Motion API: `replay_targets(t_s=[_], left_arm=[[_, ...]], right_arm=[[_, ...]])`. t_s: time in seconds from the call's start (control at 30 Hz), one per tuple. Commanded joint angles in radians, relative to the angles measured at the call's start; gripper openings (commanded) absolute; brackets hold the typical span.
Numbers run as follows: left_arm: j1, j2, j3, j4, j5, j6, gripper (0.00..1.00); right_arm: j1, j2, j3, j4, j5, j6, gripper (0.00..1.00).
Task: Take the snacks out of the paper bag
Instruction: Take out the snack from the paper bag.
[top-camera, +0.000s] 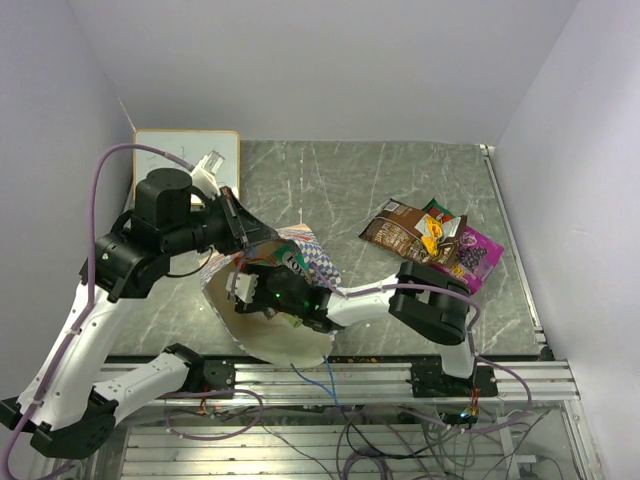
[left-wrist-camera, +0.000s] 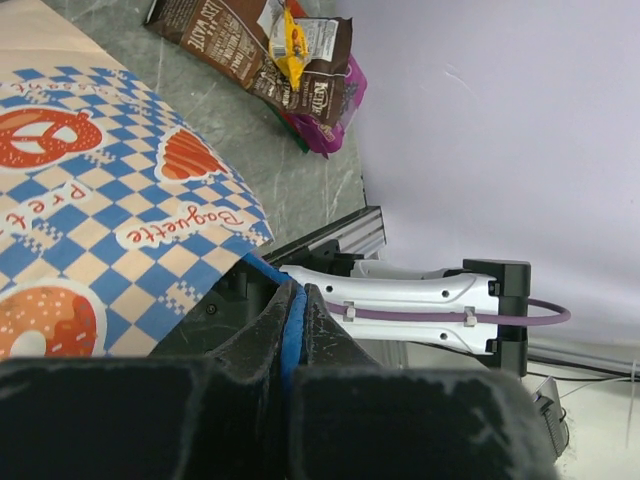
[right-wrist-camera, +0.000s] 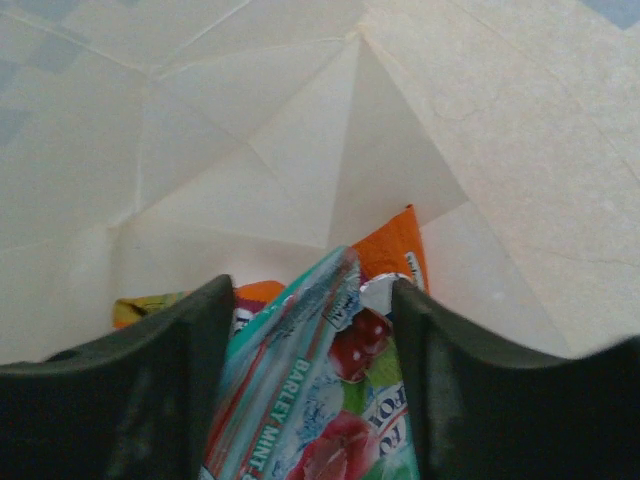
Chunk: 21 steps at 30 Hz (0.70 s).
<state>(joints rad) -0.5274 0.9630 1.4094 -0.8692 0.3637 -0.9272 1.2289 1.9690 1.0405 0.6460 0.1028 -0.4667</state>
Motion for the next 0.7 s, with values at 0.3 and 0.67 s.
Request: replay_targets(t_s=[0.3, 0.67], left_arm=[[-0.006, 0.051, 0.200, -0.213, -0.222, 0.108, 0.07], [-0.006, 0.154, 0.404, -0.243, -0.427, 0.235, 0.07]], right_arm=[[-0.058, -0.008, 0.091, -0.013, 0.072, -0.059, 0.00], [-0.111, 0.022, 0.249, -0.009, -0.011, -0.086, 0.00]])
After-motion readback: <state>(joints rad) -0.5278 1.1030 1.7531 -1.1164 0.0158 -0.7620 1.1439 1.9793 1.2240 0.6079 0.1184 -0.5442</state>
